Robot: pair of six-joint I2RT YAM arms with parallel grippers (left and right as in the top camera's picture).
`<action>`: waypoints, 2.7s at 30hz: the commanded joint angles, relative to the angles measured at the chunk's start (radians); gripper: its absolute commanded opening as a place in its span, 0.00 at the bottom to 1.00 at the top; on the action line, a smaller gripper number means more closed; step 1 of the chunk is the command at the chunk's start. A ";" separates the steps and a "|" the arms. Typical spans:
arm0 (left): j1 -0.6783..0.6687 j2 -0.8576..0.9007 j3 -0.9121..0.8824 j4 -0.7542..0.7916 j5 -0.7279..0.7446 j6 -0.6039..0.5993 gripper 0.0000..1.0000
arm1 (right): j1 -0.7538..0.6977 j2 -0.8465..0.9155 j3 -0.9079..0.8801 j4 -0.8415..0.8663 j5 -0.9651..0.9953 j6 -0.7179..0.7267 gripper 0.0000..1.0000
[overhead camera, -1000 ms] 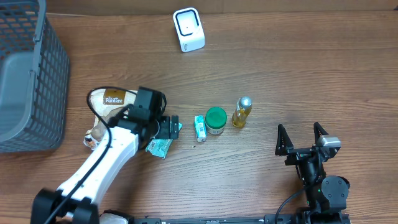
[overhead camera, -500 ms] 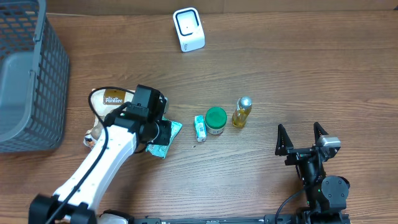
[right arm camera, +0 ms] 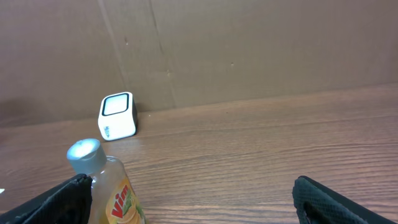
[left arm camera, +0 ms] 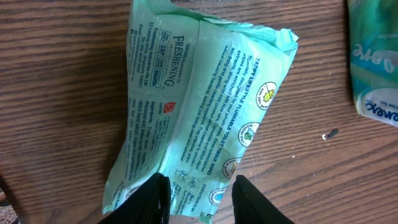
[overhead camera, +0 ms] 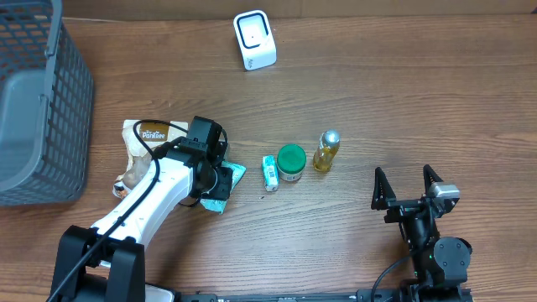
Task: Scan the item barcode
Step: 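Lower the wipes pack onto the table left of the tissue packet, then open the left gripper and pull it back from the wipes pack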
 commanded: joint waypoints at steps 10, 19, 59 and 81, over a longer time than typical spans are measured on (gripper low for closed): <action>0.005 0.008 0.047 -0.034 -0.074 0.025 0.38 | 0.005 -0.008 -0.011 0.003 0.004 0.004 1.00; 0.004 0.009 0.014 -0.057 -0.125 0.025 0.34 | 0.005 -0.008 -0.011 0.003 0.004 0.004 1.00; -0.002 0.139 0.246 -0.220 -0.166 0.021 0.44 | 0.005 -0.008 -0.011 0.003 0.004 0.004 1.00; -0.004 0.292 0.171 -0.066 -0.005 0.013 0.04 | 0.005 -0.008 -0.011 0.003 0.004 0.004 1.00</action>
